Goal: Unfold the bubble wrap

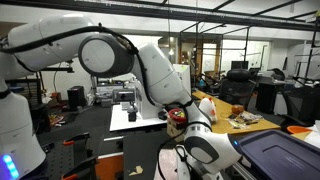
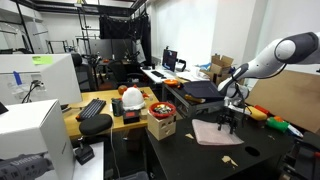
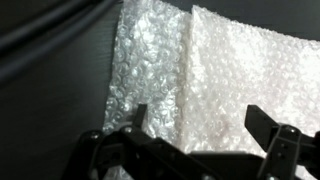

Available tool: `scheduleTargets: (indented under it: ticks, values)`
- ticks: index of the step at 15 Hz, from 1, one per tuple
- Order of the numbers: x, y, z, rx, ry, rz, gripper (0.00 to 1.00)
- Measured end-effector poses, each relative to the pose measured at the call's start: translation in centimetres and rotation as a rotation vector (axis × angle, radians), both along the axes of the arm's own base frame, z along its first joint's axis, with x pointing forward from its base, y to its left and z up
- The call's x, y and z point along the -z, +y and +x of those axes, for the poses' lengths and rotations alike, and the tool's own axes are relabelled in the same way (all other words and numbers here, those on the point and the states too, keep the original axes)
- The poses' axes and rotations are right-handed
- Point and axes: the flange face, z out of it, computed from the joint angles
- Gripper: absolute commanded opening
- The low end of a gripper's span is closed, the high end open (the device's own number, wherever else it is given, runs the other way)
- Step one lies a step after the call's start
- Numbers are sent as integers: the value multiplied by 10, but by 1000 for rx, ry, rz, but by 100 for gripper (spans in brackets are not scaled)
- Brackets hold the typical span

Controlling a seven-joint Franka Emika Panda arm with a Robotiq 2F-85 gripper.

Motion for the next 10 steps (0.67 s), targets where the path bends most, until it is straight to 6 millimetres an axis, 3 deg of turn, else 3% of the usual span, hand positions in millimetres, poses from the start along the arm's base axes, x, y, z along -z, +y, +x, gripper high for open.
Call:
scheduleTargets:
  ticks: [10]
  values:
    - [-22,-35,22,145,-96,134,100]
